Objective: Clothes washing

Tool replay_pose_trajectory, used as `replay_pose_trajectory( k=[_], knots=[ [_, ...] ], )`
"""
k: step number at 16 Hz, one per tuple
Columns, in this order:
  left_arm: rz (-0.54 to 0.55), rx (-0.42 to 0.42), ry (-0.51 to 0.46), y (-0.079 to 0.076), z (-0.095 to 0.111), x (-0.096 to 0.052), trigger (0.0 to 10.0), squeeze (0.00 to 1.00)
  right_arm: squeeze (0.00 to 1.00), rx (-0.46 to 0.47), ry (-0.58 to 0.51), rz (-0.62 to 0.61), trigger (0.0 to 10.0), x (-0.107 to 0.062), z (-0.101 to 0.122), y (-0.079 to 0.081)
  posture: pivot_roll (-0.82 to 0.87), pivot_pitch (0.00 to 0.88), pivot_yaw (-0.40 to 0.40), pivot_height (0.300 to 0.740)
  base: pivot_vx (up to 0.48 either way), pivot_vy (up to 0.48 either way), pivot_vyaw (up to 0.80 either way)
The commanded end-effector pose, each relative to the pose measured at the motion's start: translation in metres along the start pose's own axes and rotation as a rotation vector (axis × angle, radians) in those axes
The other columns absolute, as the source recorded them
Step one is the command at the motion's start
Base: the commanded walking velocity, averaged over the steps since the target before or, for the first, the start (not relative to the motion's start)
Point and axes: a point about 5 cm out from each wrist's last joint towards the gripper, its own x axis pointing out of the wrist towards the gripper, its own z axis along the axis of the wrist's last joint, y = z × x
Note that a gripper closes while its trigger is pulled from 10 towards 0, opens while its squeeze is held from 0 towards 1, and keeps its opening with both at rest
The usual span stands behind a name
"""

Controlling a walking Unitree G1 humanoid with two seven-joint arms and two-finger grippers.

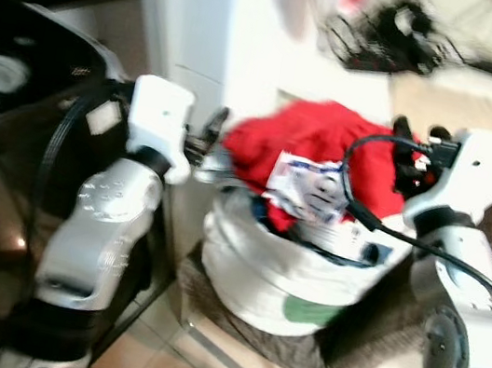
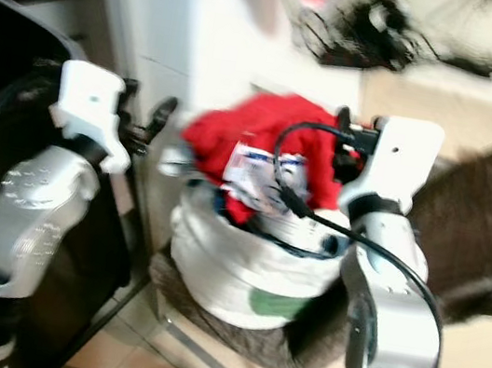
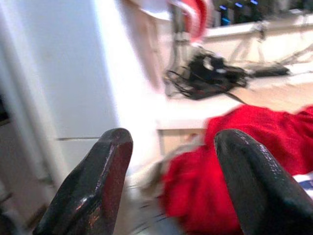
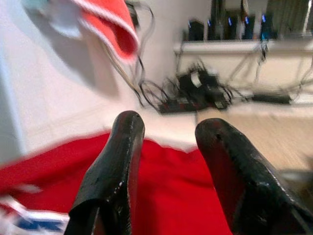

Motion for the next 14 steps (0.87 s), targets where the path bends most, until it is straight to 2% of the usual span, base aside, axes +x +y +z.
replay_pose_trajectory(
  k=[1, 4, 6, 8, 9, 10, 11, 14],
  knots=[
    [0.033, 0.039, -0.005, 0.008, 0.001, 0.002, 10.0, 0.00, 0.00, 0.000, 0.037, 0.078, 10.0, 0.001, -0.004, 0.012, -0.08, 0.000, 0.005, 0.740, 0.000, 0.240, -0.75],
    [0.037, 0.032, -0.001, 0.007, -0.001, 0.006, 10.0, 0.00, 0.00, -0.079, 0.079, 0.210, 10.0, -0.003, -0.012, 0.026, -0.09, 0.000, 0.003, 0.740, 0.000, 0.425, 0.00],
    [0.042, 0.040, 0.006, 0.006, -0.004, 0.006, 10.0, 0.00, 0.00, -0.068, 0.087, 0.207, 10.0, -0.002, -0.012, 0.026, -0.09, 0.000, 0.001, 0.740, 0.000, 0.463, 0.00],
    [0.043, 0.046, 0.007, 0.007, -0.005, 0.006, 10.0, 0.00, 0.00, -0.106, 0.085, 0.225, 10.0, 0.000, -0.012, 0.026, -0.08, 0.000, -0.008, 0.740, 0.000, 0.469, 0.00],
    [0.046, 0.047, 0.009, 0.007, -0.005, 0.006, 10.0, 0.00, 0.00, -0.144, 0.080, 0.237, 10.0, 0.002, -0.011, 0.026, -0.08, 0.000, -0.010, 0.740, 0.000, 0.469, 0.80],
    [0.069, 0.076, 0.022, 0.008, -0.006, 0.007, 10.0, 0.00, 0.00, -0.157, 0.077, 0.245, 10.0, 0.003, -0.011, 0.027, -0.08, 0.000, -0.010, 0.740, 0.000, 0.000, 0.80],
    [0.090, 0.150, 0.018, 0.008, -0.004, 0.007, 10.0, 0.00, 0.00, -0.165, 0.073, 0.249, 10.0, 0.003, -0.010, 0.027, -0.08, 0.000, -0.011, 0.740, 0.000, -0.480, 0.80],
    [0.116, 0.122, 0.024, 0.007, -0.006, 0.008, 10.0, 0.00, 0.00, -0.198, 0.064, 0.271, 10.0, 0.004, -0.009, 0.027, -0.08, 0.000, -0.009, 0.740, 0.000, -0.480, 0.80]
  ],
)
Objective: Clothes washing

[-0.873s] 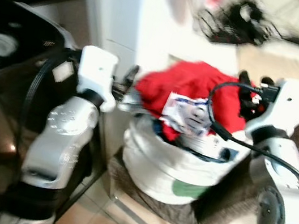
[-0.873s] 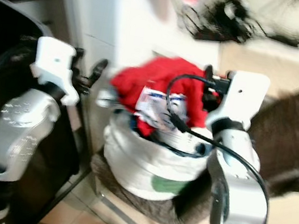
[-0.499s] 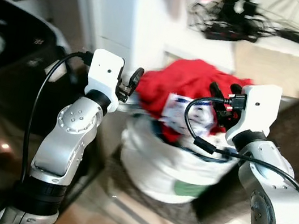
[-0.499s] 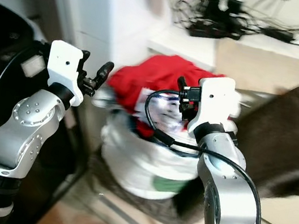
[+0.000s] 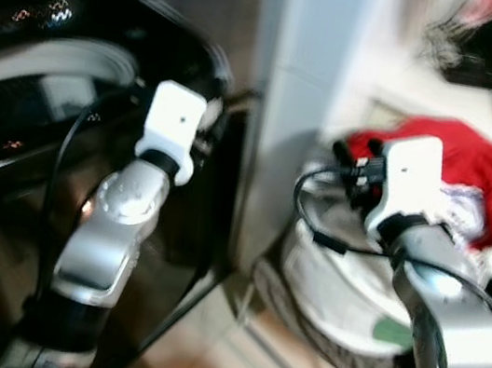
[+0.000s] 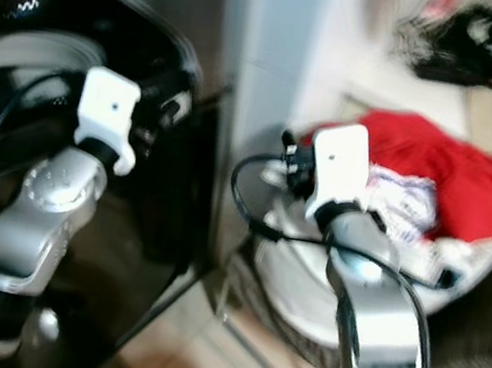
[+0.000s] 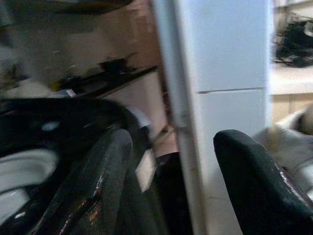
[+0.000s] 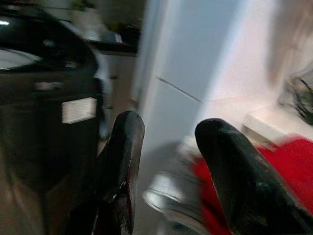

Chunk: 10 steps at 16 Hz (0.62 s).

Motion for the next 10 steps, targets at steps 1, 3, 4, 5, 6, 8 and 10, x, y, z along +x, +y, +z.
replay_pose_trajectory(
  k=[1, 3, 4, 5, 6, 8, 10],
  knots=[
    [0.026, -0.002, -0.007, 0.003, 0.004, 0.002, 10.0, 0.00, 0.00, -0.023, -0.028, -0.005, 10.0, 0.000, 0.006, -0.002, -0.08, 0.000, -0.009, 0.740, 0.000, -0.480, 0.80],
    [0.065, -0.041, 0.011, 0.006, 0.002, 0.003, 10.0, 0.00, 0.00, 0.009, -0.033, -0.063, 10.0, 0.000, 0.005, -0.010, -0.08, 0.000, -0.008, 0.740, 0.000, -0.240, 0.80],
    [0.069, -0.058, 0.011, 0.006, 0.003, 0.004, 10.0, 0.00, 0.00, 0.044, -0.032, -0.090, 10.0, -0.001, 0.004, -0.013, -0.08, 0.000, -0.008, 0.740, 0.000, 0.000, 0.00],
    [0.084, -0.026, 0.003, 0.007, 0.005, 0.004, 10.0, 0.00, 0.00, 0.083, -0.023, -0.124, 10.0, -0.001, 0.003, -0.018, -0.08, 0.000, -0.008, 0.740, 0.000, 0.000, 0.00],
    [0.059, -0.016, 0.009, 0.006, 0.004, 0.003, 10.0, 0.00, 0.00, 0.076, -0.021, -0.127, 10.0, 0.000, 0.003, -0.019, -0.08, 0.000, -0.009, 0.740, 0.000, 0.000, 0.00],
    [0.046, -0.063, 0.015, 0.005, 0.004, 0.003, 10.0, 0.00, 0.00, 0.073, -0.024, -0.124, 10.0, 0.000, 0.003, -0.019, -0.08, 0.000, -0.009, 0.740, 0.000, -0.124, 0.00],
    [0.025, -0.069, 0.017, 0.003, 0.004, 0.002, 10.0, 0.00, 0.00, 0.071, -0.021, -0.121, 10.0, -0.001, 0.002, -0.016, -0.08, 0.000, -0.001, 0.740, 0.285, 0.000, 0.00]
  ],
)
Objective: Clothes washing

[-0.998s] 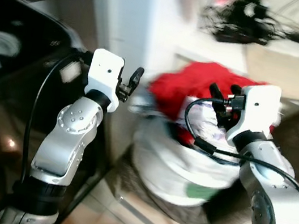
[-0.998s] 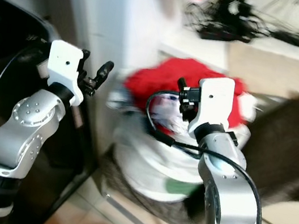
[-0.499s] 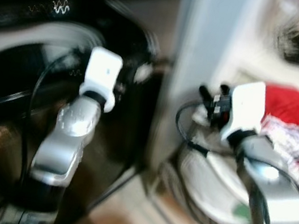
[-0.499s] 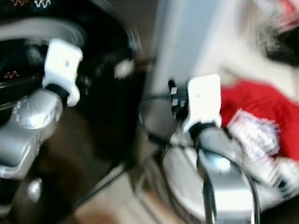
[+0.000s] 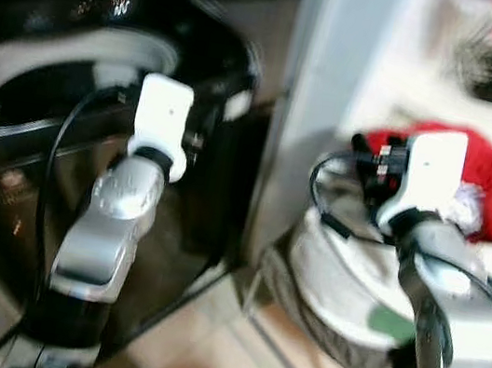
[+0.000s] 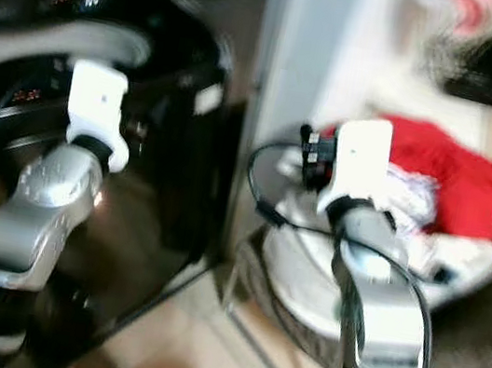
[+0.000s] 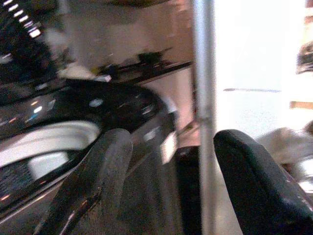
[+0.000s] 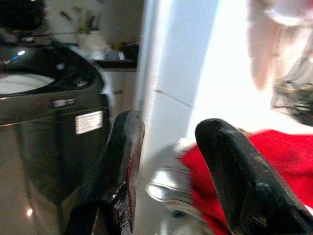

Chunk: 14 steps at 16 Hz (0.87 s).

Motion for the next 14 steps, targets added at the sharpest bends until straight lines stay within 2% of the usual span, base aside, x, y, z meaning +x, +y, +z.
replay_pose_trajectory(
  k=[1, 2, 4, 7, 8, 9, 11, 14],
  knots=[
    [-0.015, 0.001, 0.001, -0.002, 0.002, 0.000, 10.0, 0.00, 0.00, 0.021, 0.010, -0.012, 10.0, -0.001, -0.001, 0.000, -0.08, 0.000, 0.002, 0.740, 0.281, 0.000, 0.00],
    [-0.013, 0.002, -0.001, -0.001, 0.003, 0.000, 10.0, 0.00, 0.00, 0.054, 0.020, -0.018, 10.0, -0.002, -0.003, 0.000, -0.08, 0.000, 0.002, 0.740, 0.292, 0.000, -0.46],
    [0.020, -0.006, 0.003, 0.006, 0.003, 0.001, 10.0, 0.00, 0.00, 0.048, 0.013, -0.002, 10.0, -0.003, -0.002, 0.002, -0.08, 0.000, 0.003, 0.740, 0.291, 0.000, -0.68],
    [0.057, 0.000, 0.012, 0.015, 0.002, 0.000, 10.0, 0.00, 0.00, 0.047, 0.014, 0.036, 10.0, -0.003, -0.002, 0.007, -0.07, 0.000, 0.001, 0.740, 0.290, 0.000, 0.00],
    [0.067, 0.002, 0.015, 0.019, 0.001, -0.002, 10.0, 0.00, 0.00, -0.020, 0.019, 0.102, 10.0, -0.003, -0.002, 0.014, -0.06, 0.000, -0.009, 0.740, 0.292, 0.000, 0.80],
    [0.070, 0.004, 0.018, 0.020, 0.001, -0.003, 10.0, 0.00, 0.00, -0.027, 0.018, 0.112, 10.0, -0.002, -0.002, 0.015, -0.06, 0.000, -0.009, 0.740, 0.289, 0.000, 0.80],
    [0.074, 0.001, 0.018, 0.020, 0.001, -0.004, 10.0, 0.00, 0.00, 0.030, 0.004, 0.091, 10.0, -0.002, 0.000, 0.015, -0.06, 0.000, -0.011, 0.740, 0.291, 0.000, 0.40],
    [0.049, -0.007, 0.010, 0.017, 0.002, -0.004, 10.0, 0.00, 0.00, 0.021, -0.017, 0.061, 10.0, -0.003, 0.003, 0.010, -0.06, 0.000, -0.005, 0.740, 0.286, 0.000, 0.00]
  ],
)
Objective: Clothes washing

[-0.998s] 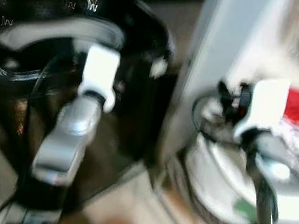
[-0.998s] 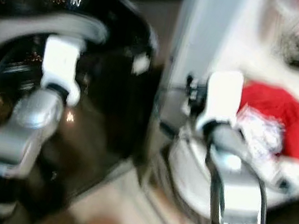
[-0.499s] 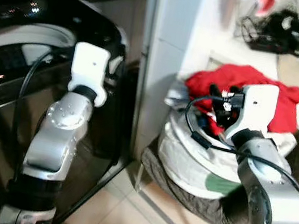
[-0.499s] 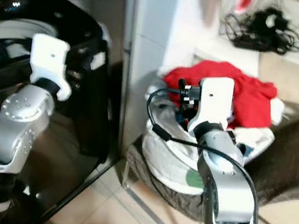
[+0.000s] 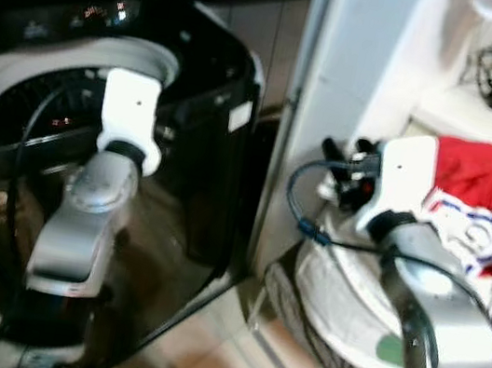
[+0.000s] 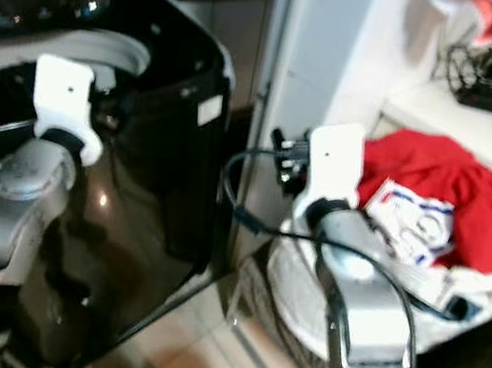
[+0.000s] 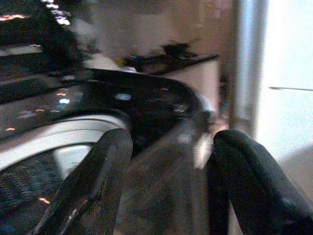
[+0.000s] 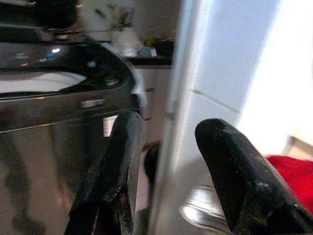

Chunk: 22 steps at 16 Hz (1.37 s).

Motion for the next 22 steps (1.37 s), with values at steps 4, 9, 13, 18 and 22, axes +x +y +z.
replay_pose_trajectory(
  k=[4, 9, 13, 18, 22],
  knots=[
    [-0.059, -0.005, -0.032, -0.009, 0.008, 0.003, 10.0, 0.00, 0.00, 0.082, -0.060, -0.095, 10.0, -0.005, 0.013, -0.010, -0.08, 0.000, 0.020, 0.740, 0.278, 0.000, -0.40],
    [-0.081, -0.008, -0.028, -0.013, 0.008, 0.007, 10.0, 0.00, 0.00, 0.040, -0.080, -0.136, 10.0, -0.009, 0.018, -0.015, -0.09, 0.000, 0.039, 0.740, 0.272, 0.000, -0.41],
    [-0.048, -0.024, -0.015, -0.008, 0.005, 0.006, 10.0, 0.00, 0.00, -0.011, -0.027, -0.021, 10.0, -0.007, 0.013, -0.006, -0.09, 0.000, 0.013, 0.740, 0.275, 0.000, 0.00],
    [-0.024, -0.027, -0.021, -0.003, 0.005, 0.003, 10.0, 0.00, 0.00, 0.014, -0.016, -0.086, 10.0, 0.000, 0.014, -0.015, -0.08, 0.000, -0.007, 0.740, 0.295, 0.000, 0.00],
    [-0.031, -0.117, 0.037, -0.002, -0.001, -0.001, 10.0, 0.00, 0.00, -0.017, 0.008, -0.058, 10.0, 0.003, 0.011, -0.018, -0.07, 0.000, -0.022, 0.740, 0.074, 0.000, 0.00]
  ],
)
